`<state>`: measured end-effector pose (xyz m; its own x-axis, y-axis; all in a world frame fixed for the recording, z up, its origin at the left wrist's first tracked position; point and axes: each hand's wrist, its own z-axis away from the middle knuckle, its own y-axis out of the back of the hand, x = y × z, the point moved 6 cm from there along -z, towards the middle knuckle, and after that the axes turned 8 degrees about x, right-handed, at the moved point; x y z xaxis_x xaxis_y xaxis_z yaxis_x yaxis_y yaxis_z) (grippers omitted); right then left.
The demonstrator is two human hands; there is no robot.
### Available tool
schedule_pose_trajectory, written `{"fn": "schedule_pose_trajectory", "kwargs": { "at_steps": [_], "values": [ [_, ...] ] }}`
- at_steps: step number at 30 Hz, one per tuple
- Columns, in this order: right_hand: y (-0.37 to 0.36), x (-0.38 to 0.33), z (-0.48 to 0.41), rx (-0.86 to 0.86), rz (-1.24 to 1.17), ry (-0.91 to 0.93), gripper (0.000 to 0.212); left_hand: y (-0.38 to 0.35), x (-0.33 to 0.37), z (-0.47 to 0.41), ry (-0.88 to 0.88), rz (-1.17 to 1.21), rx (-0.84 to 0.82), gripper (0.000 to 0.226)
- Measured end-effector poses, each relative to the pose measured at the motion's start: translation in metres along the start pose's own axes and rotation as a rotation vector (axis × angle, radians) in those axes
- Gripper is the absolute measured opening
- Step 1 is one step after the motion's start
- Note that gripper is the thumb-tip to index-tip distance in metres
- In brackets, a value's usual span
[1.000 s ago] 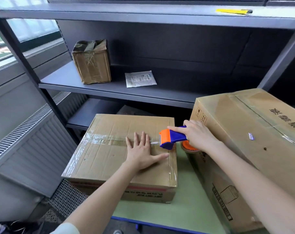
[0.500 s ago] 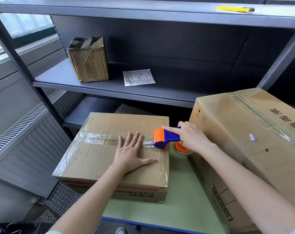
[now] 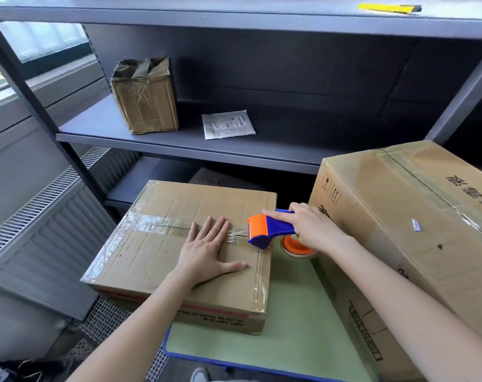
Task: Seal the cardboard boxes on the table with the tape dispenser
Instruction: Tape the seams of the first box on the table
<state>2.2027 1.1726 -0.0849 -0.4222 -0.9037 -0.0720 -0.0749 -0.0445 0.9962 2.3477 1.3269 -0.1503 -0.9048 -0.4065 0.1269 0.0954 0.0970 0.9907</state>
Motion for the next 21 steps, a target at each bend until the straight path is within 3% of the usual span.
{"fn": "schedule_pose_trajectory", "kwargs": {
  "at_steps": [21],
  "values": [
    [0.021, 0.044, 0.055, -0.018, 0.144, -0.078, 0.071, 0.000, 0.000, 0.002, -0.022, 0.037, -0.037, 0.124]
  ]
}}
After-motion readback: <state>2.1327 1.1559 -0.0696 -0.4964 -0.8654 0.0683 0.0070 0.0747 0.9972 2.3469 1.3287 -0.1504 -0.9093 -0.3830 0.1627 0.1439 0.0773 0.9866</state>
